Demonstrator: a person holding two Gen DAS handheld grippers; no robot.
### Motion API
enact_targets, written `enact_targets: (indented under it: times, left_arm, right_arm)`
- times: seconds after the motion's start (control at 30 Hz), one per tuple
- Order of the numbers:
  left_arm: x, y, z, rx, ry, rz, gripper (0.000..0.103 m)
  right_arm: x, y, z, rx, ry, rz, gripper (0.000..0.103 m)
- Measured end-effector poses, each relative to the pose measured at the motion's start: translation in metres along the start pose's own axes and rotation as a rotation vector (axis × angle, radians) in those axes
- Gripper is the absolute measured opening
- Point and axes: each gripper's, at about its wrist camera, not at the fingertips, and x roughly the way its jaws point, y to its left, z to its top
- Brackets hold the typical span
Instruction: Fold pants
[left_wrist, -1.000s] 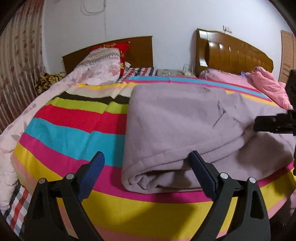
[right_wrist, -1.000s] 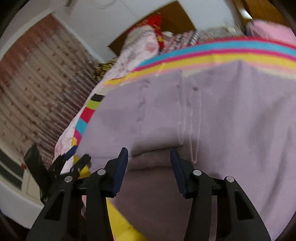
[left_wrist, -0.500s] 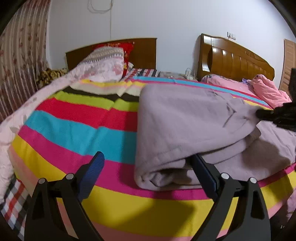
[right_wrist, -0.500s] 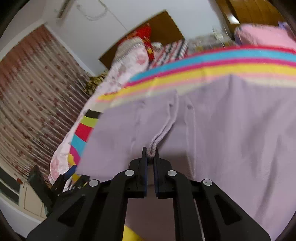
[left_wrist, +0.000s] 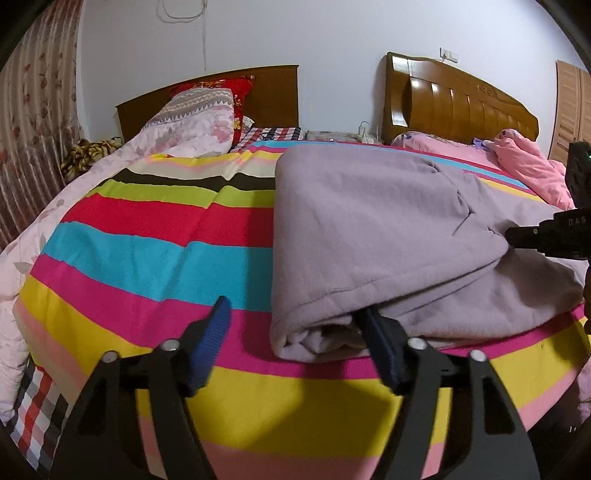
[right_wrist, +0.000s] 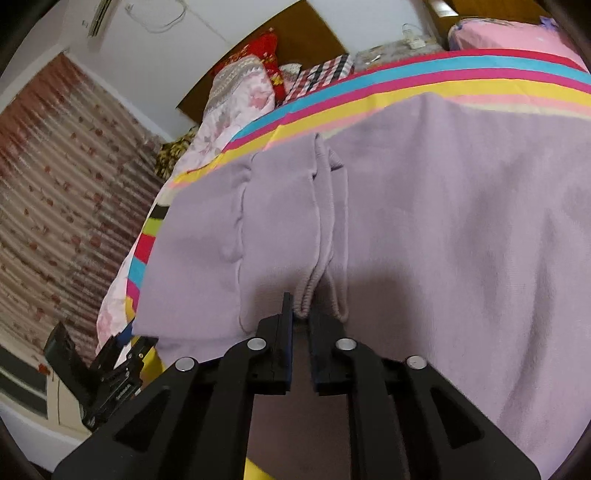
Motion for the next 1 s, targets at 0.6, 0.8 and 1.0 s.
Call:
enact_targets:
  times: [0.6,0.8,1.0]
  left_arm:
    - [-0.008,0.027,-0.009,-0.154,-0.035,-0.028,0.097]
    - [0.001,0.025,-0.015,-0.142,-0.018,-0.043,0.098]
    - [0.001,0.029,-0.014,-0.14,-0.016,-0.045,0.099]
  right_arm:
    - [0.013,0.024,0.011,-0.175,0.141,-0.103,0.065]
    - [0.007,0.009,0.013,-0.045,0.179,0.029,0.055]
    - [0.012,-0.004,0.018,0.06,0.113,0.129,0.047]
